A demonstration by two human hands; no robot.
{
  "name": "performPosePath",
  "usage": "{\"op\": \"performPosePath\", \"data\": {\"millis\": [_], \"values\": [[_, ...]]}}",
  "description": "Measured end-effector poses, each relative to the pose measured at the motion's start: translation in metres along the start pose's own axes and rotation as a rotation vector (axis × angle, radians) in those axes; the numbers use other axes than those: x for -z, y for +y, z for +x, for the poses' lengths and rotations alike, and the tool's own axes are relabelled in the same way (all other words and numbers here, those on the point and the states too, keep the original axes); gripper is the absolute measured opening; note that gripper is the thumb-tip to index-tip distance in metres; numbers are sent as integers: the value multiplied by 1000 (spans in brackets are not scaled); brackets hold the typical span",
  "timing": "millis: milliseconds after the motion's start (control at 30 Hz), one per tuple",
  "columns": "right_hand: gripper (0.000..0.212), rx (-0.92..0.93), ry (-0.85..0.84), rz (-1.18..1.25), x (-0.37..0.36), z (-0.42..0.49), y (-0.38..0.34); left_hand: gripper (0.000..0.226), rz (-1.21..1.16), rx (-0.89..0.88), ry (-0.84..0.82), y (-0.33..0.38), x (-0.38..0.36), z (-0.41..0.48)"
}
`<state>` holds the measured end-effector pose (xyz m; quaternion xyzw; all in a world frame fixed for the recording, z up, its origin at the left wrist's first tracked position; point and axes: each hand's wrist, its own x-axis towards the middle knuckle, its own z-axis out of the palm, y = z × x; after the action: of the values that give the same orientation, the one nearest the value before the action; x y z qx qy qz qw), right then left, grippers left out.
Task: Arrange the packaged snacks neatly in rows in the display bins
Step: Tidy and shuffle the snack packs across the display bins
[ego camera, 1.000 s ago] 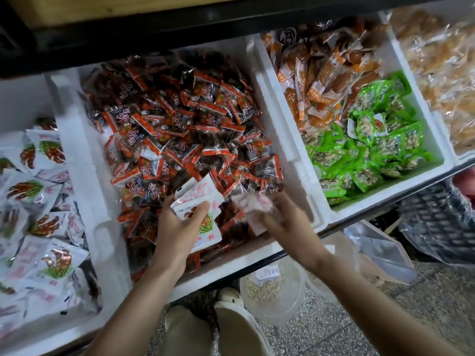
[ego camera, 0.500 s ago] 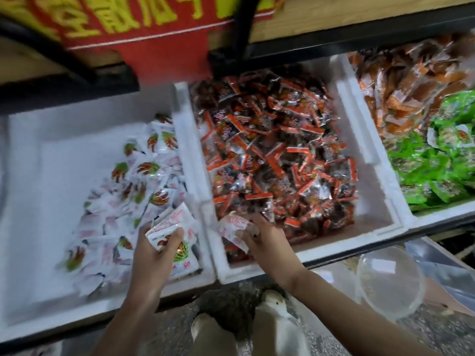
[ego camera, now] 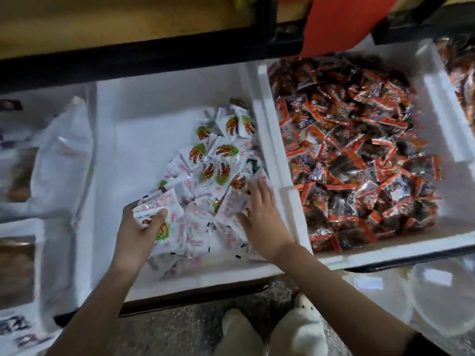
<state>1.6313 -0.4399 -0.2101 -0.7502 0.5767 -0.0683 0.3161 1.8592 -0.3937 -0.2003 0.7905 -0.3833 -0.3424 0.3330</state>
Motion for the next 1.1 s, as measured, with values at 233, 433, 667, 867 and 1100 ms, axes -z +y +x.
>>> {"op": "performPosePath", "data": {"millis": [233,433,667,867,1100], "values": [[77,-11,-8,-146,-33,30,-40,37,44,12,37,-9,3,27],[63,213,-171,-82,-48,51,-52,48,416,-356,156,-2,-3,35],[44,285,220,-80,-25,45,-11,53,895,-753,-322,26,-55,44],[48,154,0,-349,-24,69,-17,67,1022,-768,-357,3,-72,70],[50,160,-178,83,-14,67,-23,58,1030,-592,-216,-3,-61,65]]}}
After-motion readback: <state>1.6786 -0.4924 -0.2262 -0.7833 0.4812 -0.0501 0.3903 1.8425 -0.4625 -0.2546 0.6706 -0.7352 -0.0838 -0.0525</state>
